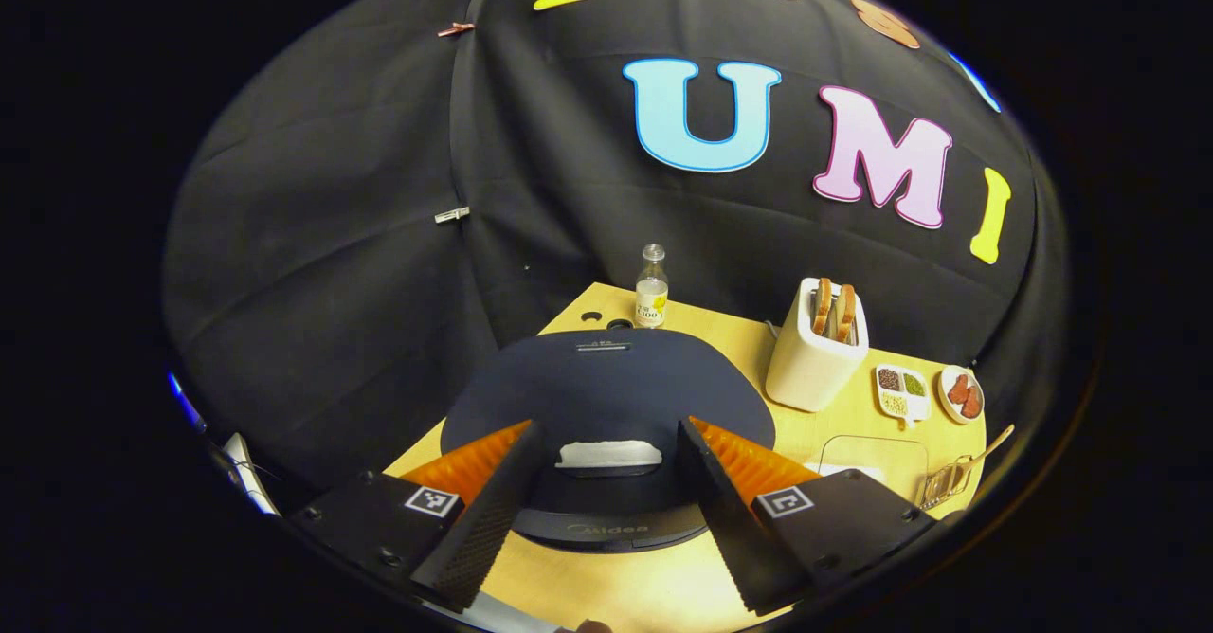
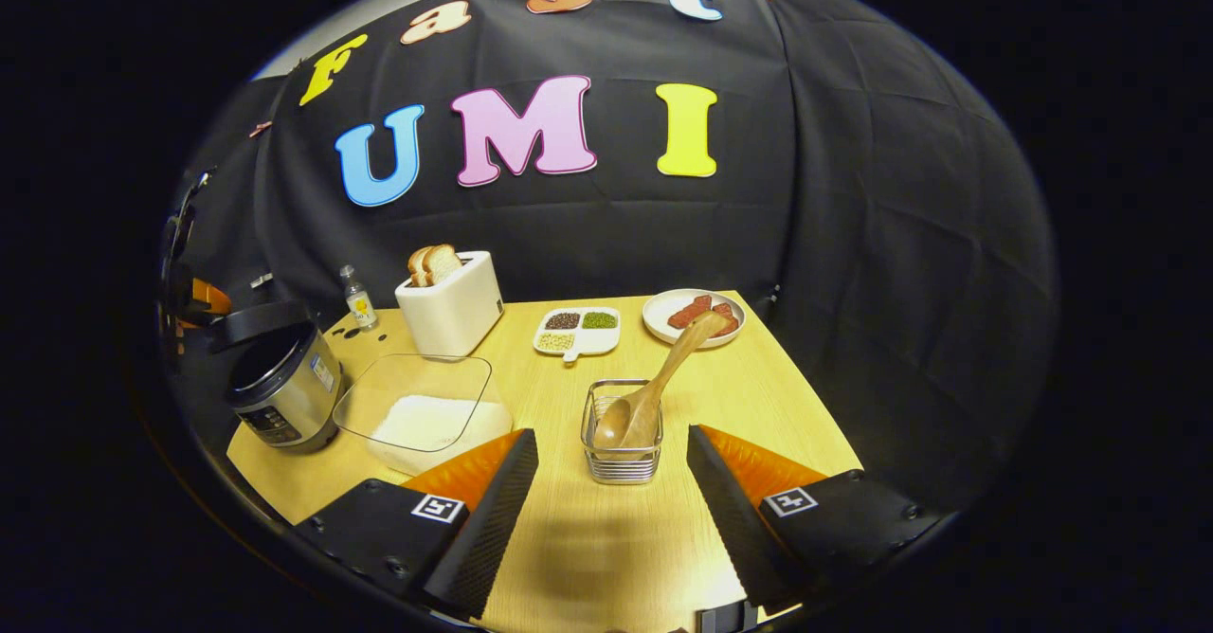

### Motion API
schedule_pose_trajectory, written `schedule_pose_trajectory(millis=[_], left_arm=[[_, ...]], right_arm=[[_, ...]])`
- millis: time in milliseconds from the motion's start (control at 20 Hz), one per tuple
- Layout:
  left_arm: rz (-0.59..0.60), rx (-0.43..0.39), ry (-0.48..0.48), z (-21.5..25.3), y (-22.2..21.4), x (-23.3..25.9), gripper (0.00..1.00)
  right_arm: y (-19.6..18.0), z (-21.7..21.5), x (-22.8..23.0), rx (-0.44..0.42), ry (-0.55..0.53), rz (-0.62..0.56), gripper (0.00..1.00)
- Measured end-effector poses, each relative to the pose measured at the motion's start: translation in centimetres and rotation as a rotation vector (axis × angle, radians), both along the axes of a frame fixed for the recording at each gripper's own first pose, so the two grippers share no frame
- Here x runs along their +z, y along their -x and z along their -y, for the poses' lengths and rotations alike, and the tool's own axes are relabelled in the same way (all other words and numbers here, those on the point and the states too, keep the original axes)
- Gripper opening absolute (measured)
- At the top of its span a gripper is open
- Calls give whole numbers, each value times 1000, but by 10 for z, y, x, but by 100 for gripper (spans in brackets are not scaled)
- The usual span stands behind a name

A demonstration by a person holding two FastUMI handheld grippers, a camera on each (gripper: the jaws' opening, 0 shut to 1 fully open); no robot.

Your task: Close the left gripper, press the button to open the rice cooker; take a wooden spoon from the chopstick holder with the right hand, scoop a spoonful of rice and pour it into the rice cooker, then put the wooden spoon back into the chopstick holder.

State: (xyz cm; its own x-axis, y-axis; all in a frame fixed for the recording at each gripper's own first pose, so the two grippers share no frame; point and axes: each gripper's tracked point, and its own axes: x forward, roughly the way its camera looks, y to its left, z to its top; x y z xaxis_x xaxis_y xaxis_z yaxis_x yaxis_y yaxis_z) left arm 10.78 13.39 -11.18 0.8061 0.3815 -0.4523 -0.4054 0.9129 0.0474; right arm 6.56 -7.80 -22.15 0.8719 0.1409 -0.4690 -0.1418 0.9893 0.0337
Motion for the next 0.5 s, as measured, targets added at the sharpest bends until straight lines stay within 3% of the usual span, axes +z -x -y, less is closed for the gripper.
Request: schedule_pose_trajectory(millis=[500], left_arm=[[-38,28,16,4,8,-60,99]], right_arm=[[-5,24,-22,53,15,-65,99]])
